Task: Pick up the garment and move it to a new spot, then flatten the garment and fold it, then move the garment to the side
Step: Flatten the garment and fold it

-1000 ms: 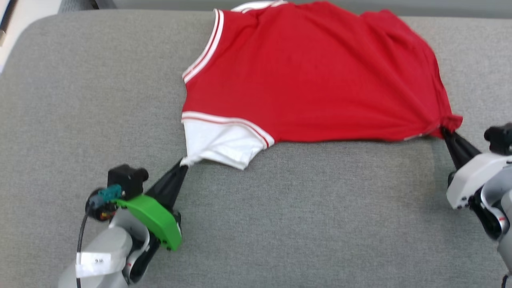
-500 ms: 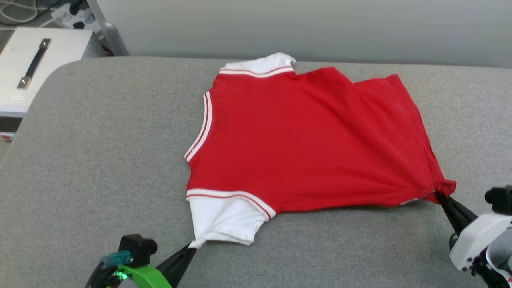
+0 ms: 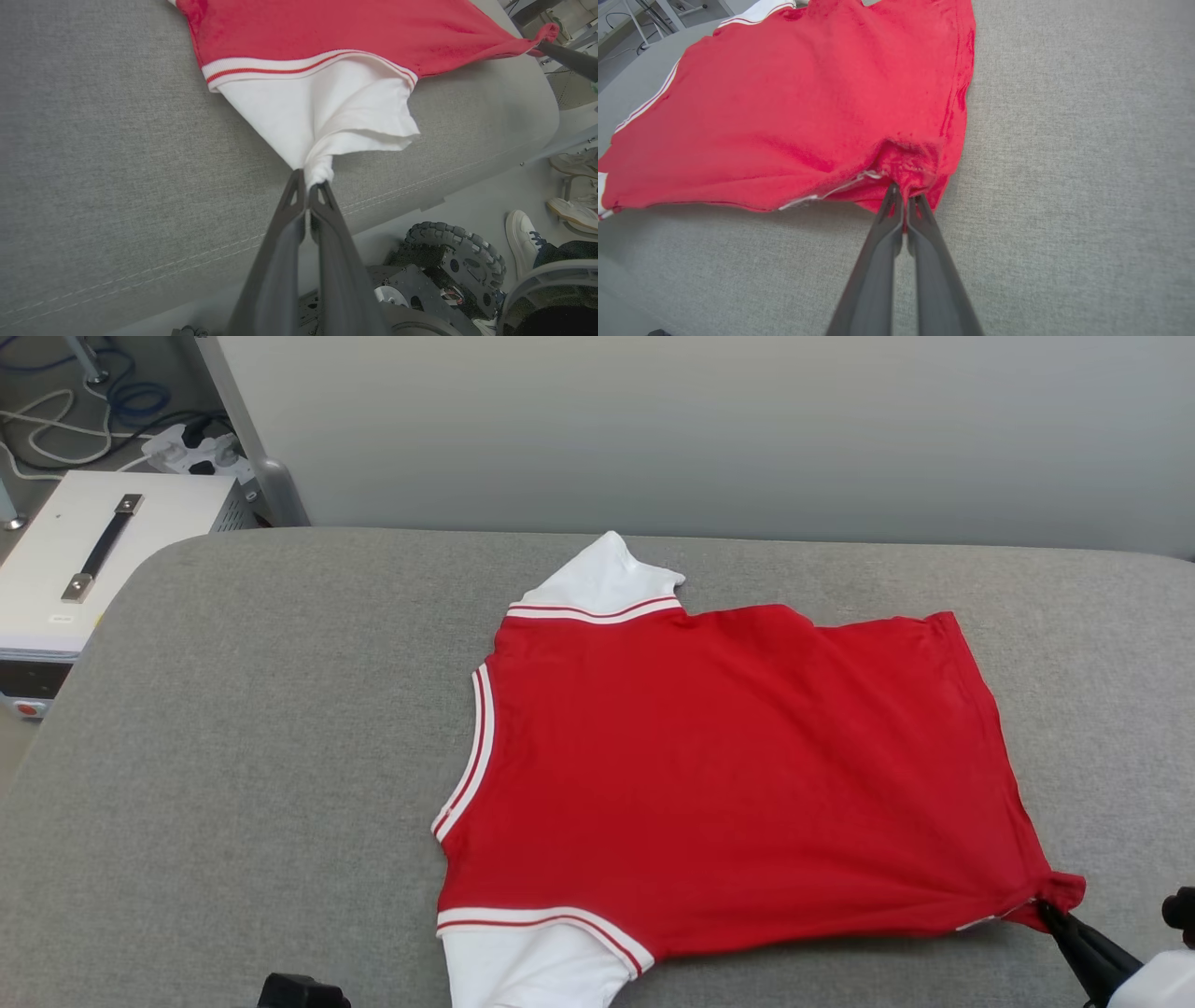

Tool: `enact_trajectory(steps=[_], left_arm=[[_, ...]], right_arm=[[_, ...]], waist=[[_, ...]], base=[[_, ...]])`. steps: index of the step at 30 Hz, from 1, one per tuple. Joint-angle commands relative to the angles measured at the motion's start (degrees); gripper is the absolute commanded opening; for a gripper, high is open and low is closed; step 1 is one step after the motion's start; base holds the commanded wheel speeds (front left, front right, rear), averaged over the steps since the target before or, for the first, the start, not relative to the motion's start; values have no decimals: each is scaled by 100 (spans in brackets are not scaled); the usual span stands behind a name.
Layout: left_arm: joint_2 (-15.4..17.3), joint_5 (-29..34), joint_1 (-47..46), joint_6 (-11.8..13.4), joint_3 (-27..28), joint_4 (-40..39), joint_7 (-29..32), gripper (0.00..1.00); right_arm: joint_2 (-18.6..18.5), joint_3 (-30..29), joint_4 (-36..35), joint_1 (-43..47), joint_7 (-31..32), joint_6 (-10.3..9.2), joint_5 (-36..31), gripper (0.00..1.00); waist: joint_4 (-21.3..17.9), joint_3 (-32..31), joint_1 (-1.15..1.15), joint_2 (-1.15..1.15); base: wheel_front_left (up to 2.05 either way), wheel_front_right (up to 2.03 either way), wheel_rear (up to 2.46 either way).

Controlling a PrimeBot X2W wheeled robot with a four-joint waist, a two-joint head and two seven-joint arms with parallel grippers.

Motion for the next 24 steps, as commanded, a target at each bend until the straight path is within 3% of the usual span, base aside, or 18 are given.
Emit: enact_trajectory(steps=[1, 5, 12, 24], left_arm=[[80, -24, 123, 46, 0, -96, 35, 0], [160, 152, 86, 161, 119, -329, -170, 0], [106, 252, -536, 151, 386, -390, -244, 0], [-222, 524, -1887, -55, 352, 488, 77, 0]], right_arm=[[-15, -58, -101, 150, 43, -11, 16, 0], [68, -292, -357, 346, 92, -11, -30, 0], [182, -550, -593, 194, 270, -11, -124, 0], [443, -732, -430, -541, 790, -11, -525, 0]], waist=[[1, 4, 1, 0], [-1, 68, 1, 0], [-16, 310, 1, 0], [-171, 845, 1, 0]], base=[[0, 0, 0], [0, 0, 0], [0, 0, 0], [0, 0, 0]])
